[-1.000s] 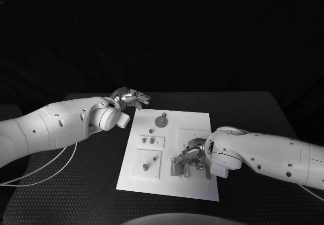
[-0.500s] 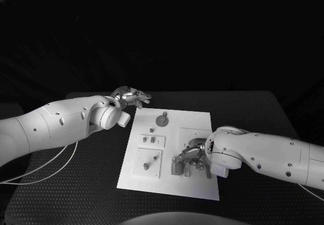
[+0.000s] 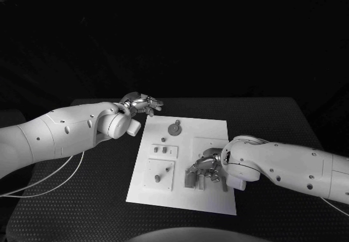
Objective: Assemble the parts on the task board
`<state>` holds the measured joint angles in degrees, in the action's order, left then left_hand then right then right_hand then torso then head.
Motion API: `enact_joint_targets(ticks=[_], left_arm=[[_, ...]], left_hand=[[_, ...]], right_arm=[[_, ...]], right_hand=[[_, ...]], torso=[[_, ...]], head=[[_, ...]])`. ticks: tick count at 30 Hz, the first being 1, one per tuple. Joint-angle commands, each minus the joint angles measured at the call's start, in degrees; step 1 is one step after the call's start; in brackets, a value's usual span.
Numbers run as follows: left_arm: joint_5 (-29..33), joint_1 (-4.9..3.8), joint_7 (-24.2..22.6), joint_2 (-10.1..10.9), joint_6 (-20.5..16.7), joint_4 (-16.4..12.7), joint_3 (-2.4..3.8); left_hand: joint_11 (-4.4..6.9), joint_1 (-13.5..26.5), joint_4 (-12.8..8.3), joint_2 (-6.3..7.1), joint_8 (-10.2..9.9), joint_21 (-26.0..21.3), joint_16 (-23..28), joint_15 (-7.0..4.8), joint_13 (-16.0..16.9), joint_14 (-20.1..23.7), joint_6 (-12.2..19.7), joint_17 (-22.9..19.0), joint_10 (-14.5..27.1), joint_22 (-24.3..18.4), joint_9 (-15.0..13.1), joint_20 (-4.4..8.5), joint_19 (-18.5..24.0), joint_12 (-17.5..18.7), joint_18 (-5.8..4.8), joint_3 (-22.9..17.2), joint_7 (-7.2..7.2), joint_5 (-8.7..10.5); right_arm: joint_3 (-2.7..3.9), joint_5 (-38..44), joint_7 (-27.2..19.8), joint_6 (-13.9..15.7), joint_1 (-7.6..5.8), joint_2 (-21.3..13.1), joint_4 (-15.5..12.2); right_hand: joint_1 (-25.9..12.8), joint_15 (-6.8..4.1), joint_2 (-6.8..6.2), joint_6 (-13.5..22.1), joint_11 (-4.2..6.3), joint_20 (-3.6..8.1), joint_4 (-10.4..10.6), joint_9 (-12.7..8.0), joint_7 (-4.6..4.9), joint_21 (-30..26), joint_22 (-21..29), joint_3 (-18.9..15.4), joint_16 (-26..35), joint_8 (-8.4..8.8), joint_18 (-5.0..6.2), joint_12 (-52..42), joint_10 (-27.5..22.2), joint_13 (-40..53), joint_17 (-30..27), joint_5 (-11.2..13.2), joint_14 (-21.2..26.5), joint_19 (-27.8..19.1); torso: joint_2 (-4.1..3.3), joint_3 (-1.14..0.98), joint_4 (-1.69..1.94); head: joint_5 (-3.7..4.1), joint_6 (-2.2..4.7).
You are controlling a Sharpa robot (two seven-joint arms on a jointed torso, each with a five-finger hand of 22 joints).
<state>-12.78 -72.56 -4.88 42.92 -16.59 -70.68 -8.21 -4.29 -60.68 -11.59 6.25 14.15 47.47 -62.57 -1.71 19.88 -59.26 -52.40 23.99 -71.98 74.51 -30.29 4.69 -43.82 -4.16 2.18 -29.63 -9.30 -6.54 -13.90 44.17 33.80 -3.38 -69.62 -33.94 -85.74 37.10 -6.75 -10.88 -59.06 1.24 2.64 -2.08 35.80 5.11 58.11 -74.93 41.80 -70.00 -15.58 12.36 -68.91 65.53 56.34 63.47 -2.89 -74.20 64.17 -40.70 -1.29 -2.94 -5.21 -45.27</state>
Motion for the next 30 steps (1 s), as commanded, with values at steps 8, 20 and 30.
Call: enact_joint_targets(ticks=[8,20,30], left_arm=[[-0.15,-0.1,-0.28,-0.08,0.31,-0.11,0.04],[-0.15,-0.11,-0.28,-0.12,0.29,0.01,0.04],[-0.15,-0.11,-0.37,-0.08,0.31,0.3,0.04]], left_hand=[[-0.19,0.39,0.15,0.0,0.39,-0.26,0.35,0.06,0.06,-0.26,0.54,0.09,0.12,0.1,0.07,2.52,-0.28,0.0,-0.38,-0.06,0.01,-0.36],[-0.19,0.41,0.16,0.02,0.41,-0.27,0.35,0.06,0.06,-0.27,0.54,0.12,0.11,0.12,0.09,2.52,-0.29,0.0,-0.38,-0.03,0.02,-0.33],[-0.19,0.45,0.19,-0.01,0.43,-0.28,0.35,0.06,0.07,-0.27,0.54,0.13,0.11,0.14,0.1,2.52,-0.3,0.0,-0.38,-0.02,0.02,-0.31]], right_arm=[[-0.19,0.87,-0.13,-1.28,0.37,0.14,-0.1],[-0.2,2.81,-1.21,-0.58,0.37,-0.46,-0.53],[0.13,3.33,-6.08,2.94,-0.52,-5.54,-4.71]], right_hand=[[-1.72,-0.37,0.85,0.68,-0.07,0.24,-1.34,0.15,0.1,0.04,-0.1,-5.52,0.52,0.63,2.64,0.42,-1.04,0.31,0.26,0.09,0.59,-1.36],[-0.36,-0.4,1.68,0.6,-0.04,0.39,-2.5,0.26,0.07,0.06,-0.02,-5.94,0.6,0.66,2.64,0.4,-1.09,0.38,0.36,0.09,0.61,-1.46],[1.55,-0.52,0.61,0.64,0.0,0.5,-3.25,0.33,0.04,-0.08,0.31,-5.28,0.8,0.79,2.64,0.45,-0.88,0.34,0.38,0.08,0.54,-1.27]], torso=[[0.0,0.01,-0.01],[0.04,-0.02,0.0],[0.13,-0.11,-0.12]], head=[[-0.09,-0.18],[-0.13,-0.15],[-0.02,0.3]])
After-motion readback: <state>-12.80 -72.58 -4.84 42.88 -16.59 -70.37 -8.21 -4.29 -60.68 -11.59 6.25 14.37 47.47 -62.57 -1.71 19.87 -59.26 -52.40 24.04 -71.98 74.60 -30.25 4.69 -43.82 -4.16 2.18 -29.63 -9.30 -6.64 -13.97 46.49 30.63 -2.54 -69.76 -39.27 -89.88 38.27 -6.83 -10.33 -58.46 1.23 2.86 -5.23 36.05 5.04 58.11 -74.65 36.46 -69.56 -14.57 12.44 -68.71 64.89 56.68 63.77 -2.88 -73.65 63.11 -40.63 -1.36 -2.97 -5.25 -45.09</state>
